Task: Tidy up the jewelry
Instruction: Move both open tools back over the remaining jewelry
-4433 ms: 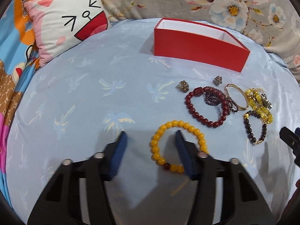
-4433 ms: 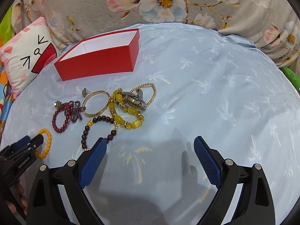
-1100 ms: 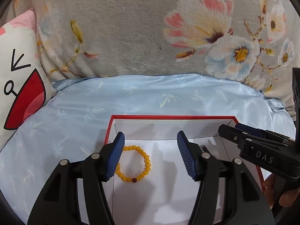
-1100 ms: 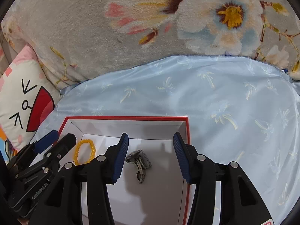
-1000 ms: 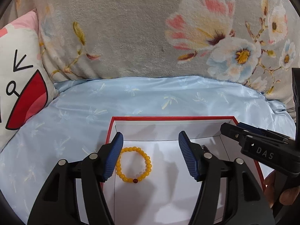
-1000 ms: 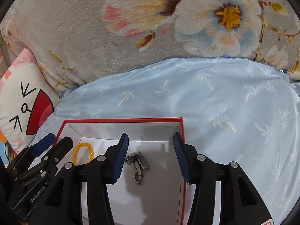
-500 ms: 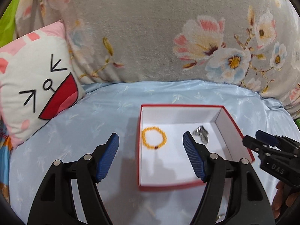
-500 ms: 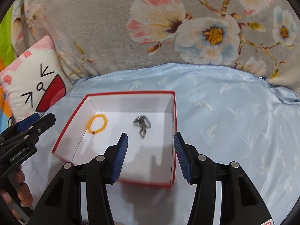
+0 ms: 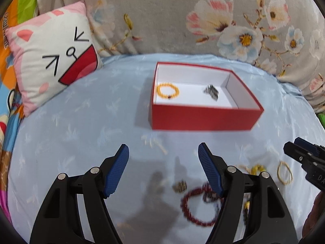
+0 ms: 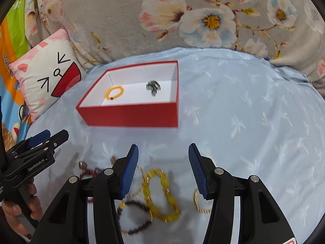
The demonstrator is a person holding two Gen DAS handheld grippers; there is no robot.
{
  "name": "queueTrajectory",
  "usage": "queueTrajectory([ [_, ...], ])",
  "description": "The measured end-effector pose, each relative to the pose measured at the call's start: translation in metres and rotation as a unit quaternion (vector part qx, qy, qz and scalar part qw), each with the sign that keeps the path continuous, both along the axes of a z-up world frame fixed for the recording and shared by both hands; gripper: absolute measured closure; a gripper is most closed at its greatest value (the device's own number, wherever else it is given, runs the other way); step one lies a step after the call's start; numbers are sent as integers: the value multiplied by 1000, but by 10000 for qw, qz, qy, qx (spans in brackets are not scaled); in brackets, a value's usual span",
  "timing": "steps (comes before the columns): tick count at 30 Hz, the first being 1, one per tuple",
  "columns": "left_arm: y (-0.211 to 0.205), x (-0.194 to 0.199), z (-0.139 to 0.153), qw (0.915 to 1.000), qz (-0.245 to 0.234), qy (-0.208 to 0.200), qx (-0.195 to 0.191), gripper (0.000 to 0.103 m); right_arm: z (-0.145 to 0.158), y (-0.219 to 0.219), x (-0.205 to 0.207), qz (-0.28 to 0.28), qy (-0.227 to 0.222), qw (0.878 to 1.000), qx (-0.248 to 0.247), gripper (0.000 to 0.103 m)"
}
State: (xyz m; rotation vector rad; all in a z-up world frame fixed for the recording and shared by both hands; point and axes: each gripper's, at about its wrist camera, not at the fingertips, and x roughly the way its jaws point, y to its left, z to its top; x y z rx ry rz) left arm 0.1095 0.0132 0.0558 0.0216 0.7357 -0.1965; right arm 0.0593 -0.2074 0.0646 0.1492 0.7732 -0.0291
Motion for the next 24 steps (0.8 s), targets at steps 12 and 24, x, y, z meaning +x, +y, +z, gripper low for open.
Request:
queueTrajectory([
  [12,-8,-39,-44,9986,-151,485,162,40,-28,1,-45,-35,344,9991,233,53],
  [24,-17,-41,-54,9980,-247,529,252,74,-39,3,-56,-31,441,9987,241,53],
])
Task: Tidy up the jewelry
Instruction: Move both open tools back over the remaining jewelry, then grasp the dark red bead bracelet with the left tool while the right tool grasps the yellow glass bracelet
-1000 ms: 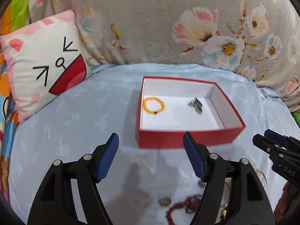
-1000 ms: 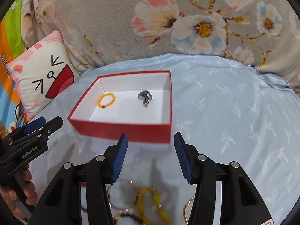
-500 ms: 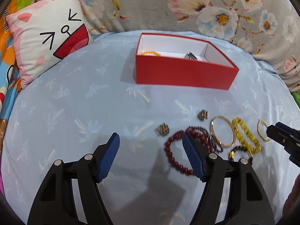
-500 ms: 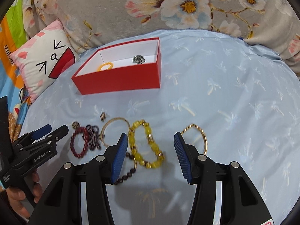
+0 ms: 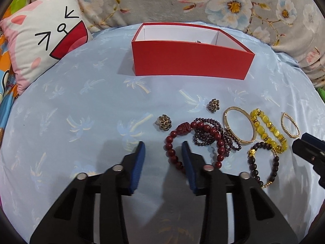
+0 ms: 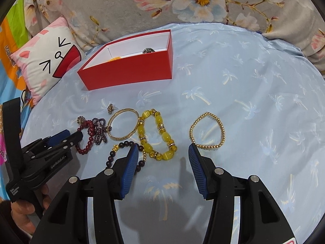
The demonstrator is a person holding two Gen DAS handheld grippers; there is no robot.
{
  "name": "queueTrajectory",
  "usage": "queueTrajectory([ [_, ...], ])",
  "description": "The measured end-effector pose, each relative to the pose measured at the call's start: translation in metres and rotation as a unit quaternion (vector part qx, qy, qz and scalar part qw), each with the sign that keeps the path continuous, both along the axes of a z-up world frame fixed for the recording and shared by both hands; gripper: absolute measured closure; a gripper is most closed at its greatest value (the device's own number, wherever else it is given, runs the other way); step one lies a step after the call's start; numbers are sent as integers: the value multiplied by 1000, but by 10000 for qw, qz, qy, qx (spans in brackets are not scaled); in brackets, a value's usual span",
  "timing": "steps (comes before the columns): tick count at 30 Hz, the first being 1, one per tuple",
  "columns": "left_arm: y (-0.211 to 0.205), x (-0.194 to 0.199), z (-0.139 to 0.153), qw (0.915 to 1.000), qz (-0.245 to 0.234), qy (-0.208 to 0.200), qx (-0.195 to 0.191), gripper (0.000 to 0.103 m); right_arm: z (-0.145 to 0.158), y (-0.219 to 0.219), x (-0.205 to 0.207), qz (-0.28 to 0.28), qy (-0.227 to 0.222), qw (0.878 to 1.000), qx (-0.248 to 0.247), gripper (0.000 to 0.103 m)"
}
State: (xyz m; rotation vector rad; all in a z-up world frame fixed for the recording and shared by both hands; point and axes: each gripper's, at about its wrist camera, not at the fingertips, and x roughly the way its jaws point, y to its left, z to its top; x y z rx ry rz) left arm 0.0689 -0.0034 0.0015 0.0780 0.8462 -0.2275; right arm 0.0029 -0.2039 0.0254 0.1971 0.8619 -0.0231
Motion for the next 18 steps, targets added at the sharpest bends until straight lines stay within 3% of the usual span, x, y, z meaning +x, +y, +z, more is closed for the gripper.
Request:
queueTrajectory([
  [2,2,0,0,10000,1,1,-22,91,-3,2,-1,34,30,10000,22,53],
  [3,4,-1,0,10000,4,12,-54,94,-4,3,-2,50,45,10000,25,53],
  [14,12,-8,0,9998,26,26,-211,95,-8,-3,13,-12,115,9999,81,54],
  [18,13,-8,-1,9997,26,30,-221,95,-9,-4,28,-8,120,9999,4,62],
])
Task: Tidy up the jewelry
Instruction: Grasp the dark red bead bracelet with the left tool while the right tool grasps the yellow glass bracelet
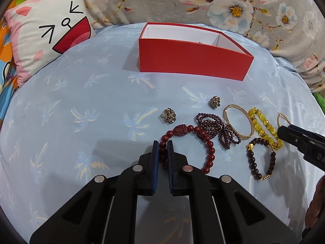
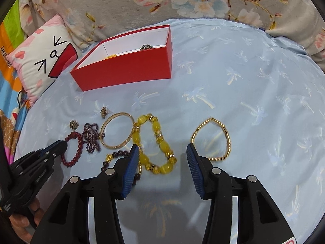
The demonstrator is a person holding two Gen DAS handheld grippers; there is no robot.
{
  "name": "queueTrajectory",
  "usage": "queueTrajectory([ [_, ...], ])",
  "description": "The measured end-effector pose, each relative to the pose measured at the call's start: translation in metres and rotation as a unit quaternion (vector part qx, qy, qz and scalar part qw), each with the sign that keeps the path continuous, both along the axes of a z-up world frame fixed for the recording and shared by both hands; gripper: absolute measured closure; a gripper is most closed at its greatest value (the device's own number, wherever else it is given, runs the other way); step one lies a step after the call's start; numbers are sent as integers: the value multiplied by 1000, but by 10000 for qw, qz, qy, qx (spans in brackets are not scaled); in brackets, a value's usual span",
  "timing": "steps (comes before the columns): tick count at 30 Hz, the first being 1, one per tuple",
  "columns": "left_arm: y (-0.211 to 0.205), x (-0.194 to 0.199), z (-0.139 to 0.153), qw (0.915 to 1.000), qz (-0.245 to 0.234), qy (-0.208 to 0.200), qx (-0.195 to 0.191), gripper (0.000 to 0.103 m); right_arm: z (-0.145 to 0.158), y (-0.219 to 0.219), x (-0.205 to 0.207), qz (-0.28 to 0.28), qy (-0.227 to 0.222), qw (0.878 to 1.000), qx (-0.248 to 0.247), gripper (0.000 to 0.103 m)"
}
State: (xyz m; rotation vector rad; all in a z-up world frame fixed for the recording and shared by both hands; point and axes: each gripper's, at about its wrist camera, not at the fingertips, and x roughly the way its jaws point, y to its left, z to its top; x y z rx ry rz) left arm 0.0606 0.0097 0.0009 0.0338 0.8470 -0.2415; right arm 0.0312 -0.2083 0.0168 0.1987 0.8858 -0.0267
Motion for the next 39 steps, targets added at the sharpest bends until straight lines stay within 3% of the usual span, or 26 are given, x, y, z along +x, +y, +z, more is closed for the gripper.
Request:
queueTrajectory([
  [4,-1,0,0,10000,3,-5,16,95,-10,3,14,66,118,9999,-87,77],
  [11,-1,0,-1,10000,0,-12,42,95,-15,13,19,156,106,9987,-477,81],
  [17,-2,0,-1,10000,0,-15,56,94,-16,15,17,195,66,9983,-538,94],
  [26,-5,-3,-1,9999,31,-38,145,95,-10,12,13,146,52,9995,-286,94],
  [39,2,-13,26,9996,-60,83,-254,95,41,5,-6,121,-448,9989,-28,94],
])
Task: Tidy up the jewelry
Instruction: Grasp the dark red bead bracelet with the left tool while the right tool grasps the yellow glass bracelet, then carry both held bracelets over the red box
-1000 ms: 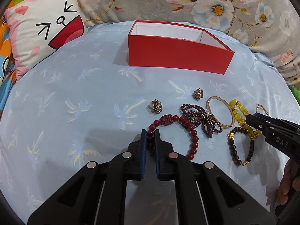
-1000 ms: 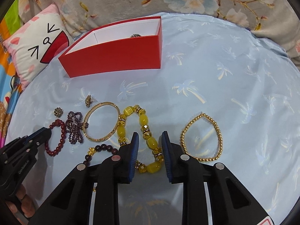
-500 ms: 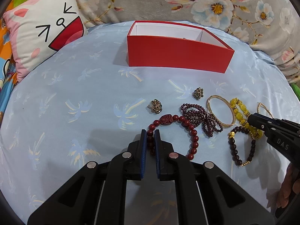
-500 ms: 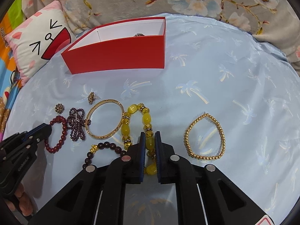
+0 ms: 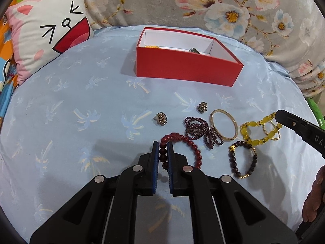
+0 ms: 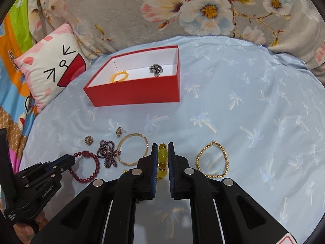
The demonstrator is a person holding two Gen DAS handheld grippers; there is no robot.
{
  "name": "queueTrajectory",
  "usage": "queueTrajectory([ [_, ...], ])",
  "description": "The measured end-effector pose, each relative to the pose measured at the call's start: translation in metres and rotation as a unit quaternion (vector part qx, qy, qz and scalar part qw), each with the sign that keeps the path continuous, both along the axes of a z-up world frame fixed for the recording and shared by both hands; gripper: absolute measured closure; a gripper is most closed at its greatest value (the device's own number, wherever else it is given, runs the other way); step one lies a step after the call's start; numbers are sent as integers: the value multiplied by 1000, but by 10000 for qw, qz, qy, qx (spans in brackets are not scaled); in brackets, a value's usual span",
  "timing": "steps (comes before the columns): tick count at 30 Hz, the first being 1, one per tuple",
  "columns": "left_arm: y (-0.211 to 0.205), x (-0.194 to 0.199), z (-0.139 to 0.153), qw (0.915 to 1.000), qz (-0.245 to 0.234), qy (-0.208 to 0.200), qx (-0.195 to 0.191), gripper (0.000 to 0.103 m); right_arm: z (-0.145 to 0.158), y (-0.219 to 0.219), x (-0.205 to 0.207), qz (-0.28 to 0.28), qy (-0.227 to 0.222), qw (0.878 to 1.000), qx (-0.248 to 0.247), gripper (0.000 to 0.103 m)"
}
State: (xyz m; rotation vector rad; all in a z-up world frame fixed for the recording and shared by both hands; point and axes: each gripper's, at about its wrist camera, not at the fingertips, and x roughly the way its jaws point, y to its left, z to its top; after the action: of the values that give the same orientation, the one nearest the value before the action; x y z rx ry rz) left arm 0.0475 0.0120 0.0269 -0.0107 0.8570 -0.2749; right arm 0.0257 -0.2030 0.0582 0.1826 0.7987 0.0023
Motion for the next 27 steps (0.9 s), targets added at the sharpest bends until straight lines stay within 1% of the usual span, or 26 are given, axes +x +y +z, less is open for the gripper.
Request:
queueTrajectory([
  [5,1,-3,16,9999,-29,-120,-79,95,13,3,-3,47,-134,9999,28,94],
  [10,0,-4,40,9994,-116,-272,-158,95,26,2,-6,71,-261,9996,89,94],
  [16,-5,6,70,9982,-197,-526,-188,95,44,0,0,105,-428,9990,108,94],
  [21,-10,27,95,9962,-225,-828,-127,95,64,-2,16,152,-645,9978,42,94],
  [24,-14,44,108,9948,-246,-975,-140,95,77,-3,32,154,-789,9968,-14,94],
  [27,-22,67,120,9931,-281,-1134,-127,95,88,-5,52,164,-882,9960,41,94],
])
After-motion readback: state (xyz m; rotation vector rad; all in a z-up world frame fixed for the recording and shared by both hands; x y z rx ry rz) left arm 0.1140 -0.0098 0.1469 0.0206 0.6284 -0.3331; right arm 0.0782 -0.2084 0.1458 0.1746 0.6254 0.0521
